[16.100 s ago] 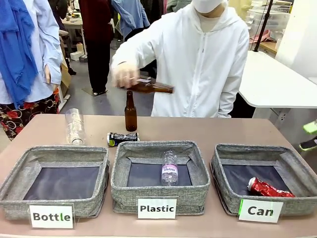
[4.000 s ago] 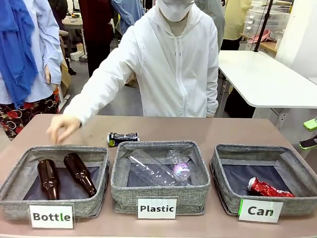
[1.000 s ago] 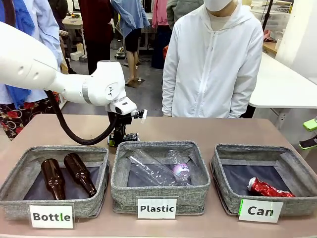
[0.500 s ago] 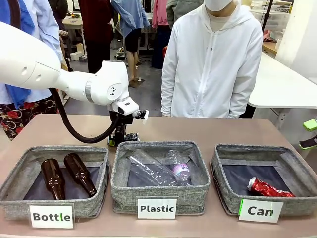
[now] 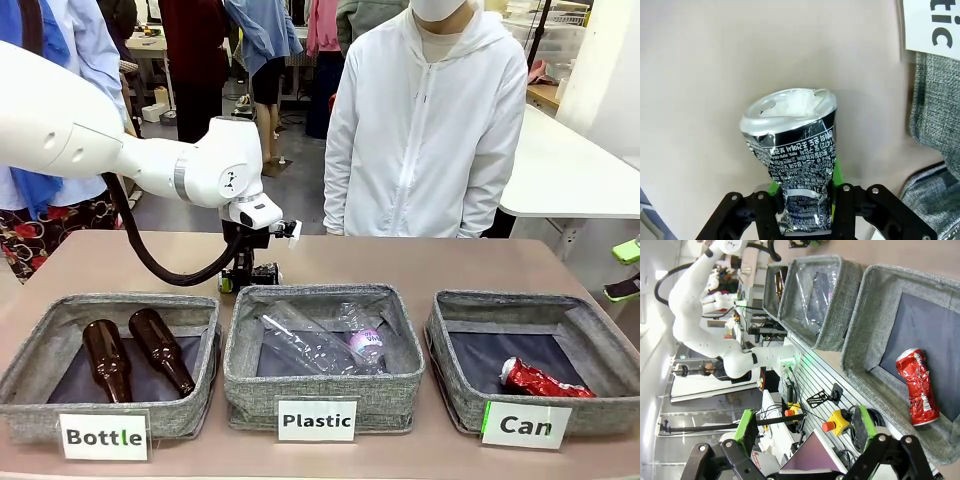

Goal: Sort the can waste into the basket.
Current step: Pick up the can waste from the table and place it in the right Fabric basket.

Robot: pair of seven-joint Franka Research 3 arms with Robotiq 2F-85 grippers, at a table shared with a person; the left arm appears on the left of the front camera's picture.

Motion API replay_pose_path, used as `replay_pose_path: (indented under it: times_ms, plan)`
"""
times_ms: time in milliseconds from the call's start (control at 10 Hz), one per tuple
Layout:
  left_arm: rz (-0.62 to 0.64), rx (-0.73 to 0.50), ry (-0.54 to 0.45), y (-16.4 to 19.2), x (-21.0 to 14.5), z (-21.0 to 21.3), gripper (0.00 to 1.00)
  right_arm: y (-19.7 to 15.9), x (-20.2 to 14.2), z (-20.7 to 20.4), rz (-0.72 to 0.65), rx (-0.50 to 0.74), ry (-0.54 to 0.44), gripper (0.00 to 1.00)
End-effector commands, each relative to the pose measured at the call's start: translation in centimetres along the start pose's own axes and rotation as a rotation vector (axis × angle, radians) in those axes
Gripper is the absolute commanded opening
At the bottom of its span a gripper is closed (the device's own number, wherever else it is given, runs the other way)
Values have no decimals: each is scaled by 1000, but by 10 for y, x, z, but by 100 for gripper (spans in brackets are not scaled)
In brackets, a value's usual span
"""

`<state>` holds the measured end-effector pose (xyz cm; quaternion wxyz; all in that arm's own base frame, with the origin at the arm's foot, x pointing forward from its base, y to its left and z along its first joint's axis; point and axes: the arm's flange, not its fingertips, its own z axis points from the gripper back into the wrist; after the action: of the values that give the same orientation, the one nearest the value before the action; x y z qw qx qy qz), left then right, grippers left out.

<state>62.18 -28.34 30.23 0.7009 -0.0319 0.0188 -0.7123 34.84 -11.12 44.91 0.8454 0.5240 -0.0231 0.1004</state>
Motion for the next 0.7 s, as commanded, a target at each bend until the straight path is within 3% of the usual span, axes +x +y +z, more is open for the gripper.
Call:
replay_pose_path:
  times_ms: [0,200,300,500,600]
  plan:
    - [26,40,34,0,-8,5,0,0,-2,0,17,-6,-8,100]
    - [40,86,22,-5,-25,35,0,0,-2,0,17,-6,-8,100]
    - [41,109,-4,-17,-40,71,0,0,-2,0,17,-6,-8,100]
    - [48,177,-68,-62,-76,146,0,0,-2,0,17,-6,-8,100]
    - [-14,160,-98,-98,-93,169,0,0,-2,0,17,-6,-8,100]
